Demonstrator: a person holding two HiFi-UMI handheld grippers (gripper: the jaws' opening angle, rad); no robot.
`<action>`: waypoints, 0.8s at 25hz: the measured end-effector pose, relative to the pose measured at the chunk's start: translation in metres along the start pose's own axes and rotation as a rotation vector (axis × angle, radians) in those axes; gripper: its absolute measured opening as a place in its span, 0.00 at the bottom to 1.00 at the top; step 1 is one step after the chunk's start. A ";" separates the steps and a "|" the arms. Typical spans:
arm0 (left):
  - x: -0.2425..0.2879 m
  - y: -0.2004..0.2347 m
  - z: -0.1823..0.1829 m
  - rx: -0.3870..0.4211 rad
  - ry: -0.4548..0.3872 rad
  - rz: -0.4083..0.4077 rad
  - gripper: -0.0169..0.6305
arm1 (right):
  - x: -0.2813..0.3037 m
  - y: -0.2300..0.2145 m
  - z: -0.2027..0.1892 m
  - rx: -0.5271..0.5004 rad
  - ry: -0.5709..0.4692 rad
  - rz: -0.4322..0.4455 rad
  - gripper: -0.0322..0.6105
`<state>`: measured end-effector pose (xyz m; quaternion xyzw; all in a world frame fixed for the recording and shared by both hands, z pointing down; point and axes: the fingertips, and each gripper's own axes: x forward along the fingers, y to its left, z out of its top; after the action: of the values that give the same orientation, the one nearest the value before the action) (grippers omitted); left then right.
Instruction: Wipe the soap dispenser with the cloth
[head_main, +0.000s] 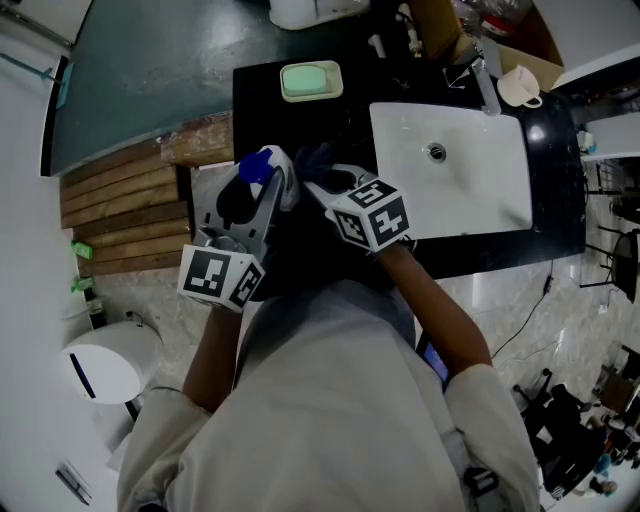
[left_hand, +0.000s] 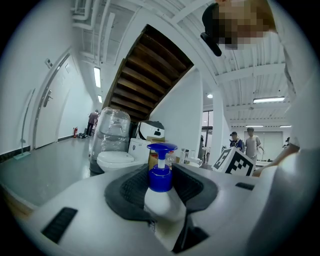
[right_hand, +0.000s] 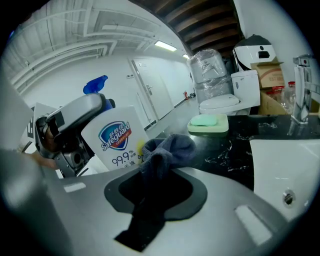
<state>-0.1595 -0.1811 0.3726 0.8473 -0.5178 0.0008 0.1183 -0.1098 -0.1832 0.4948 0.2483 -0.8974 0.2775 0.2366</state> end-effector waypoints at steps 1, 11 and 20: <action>0.000 0.000 0.000 -0.001 0.000 -0.002 0.25 | -0.001 0.001 -0.001 0.004 -0.001 0.002 0.16; 0.000 -0.003 -0.003 0.001 -0.014 -0.008 0.25 | -0.007 0.008 -0.007 0.041 -0.001 0.024 0.16; 0.003 -0.009 -0.006 0.011 -0.030 -0.013 0.25 | -0.011 0.013 -0.012 0.065 0.002 0.046 0.16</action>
<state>-0.1497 -0.1791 0.3770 0.8513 -0.5139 -0.0097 0.1060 -0.1054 -0.1629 0.4924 0.2348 -0.8932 0.3120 0.2229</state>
